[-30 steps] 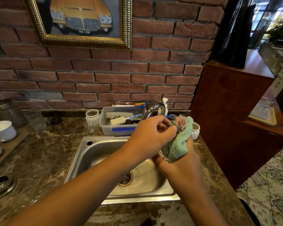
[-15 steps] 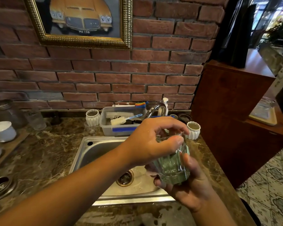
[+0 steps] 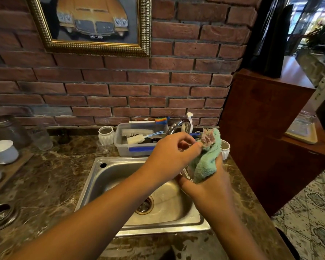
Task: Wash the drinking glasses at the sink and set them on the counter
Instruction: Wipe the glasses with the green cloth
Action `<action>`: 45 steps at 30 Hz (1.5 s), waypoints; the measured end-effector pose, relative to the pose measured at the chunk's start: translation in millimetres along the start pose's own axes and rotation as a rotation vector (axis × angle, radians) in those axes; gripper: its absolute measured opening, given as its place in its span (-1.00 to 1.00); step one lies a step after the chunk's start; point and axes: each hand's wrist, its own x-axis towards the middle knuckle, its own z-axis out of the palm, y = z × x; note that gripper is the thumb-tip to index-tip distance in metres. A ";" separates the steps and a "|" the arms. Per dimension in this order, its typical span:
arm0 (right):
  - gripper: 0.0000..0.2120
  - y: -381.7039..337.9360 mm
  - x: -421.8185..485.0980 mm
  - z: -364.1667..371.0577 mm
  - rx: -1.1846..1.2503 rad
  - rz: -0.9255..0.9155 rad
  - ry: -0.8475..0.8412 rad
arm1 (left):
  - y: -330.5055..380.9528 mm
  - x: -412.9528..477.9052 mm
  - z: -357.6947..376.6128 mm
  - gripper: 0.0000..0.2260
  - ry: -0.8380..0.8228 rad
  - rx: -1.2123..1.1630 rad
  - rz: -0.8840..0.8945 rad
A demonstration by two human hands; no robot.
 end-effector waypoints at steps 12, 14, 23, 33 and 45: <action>-0.54 -10.8 -3.5 -21.2 1.150 0.415 -0.625 | 16.8 -22.2 -17.6 -0.59 -0.145 -0.207 0.302; -0.59 -6.4 -8.5 -20.0 1.163 0.400 -0.636 | 17.8 -21.0 -19.0 -0.60 -0.189 -0.169 0.324; -0.25 -7.4 3.7 -8.3 0.158 0.076 -0.131 | 4.1 -6.7 -10.7 -0.59 -0.100 -0.011 0.093; -0.31 -18.3 4.9 -10.0 0.220 0.093 -0.182 | 11.4 -15.2 -15.6 -0.62 0.003 -0.079 0.191; -0.14 -16.8 -6.7 -7.7 0.966 0.462 -0.374 | 4.1 -16.6 -25.2 -0.55 -0.119 -0.200 0.234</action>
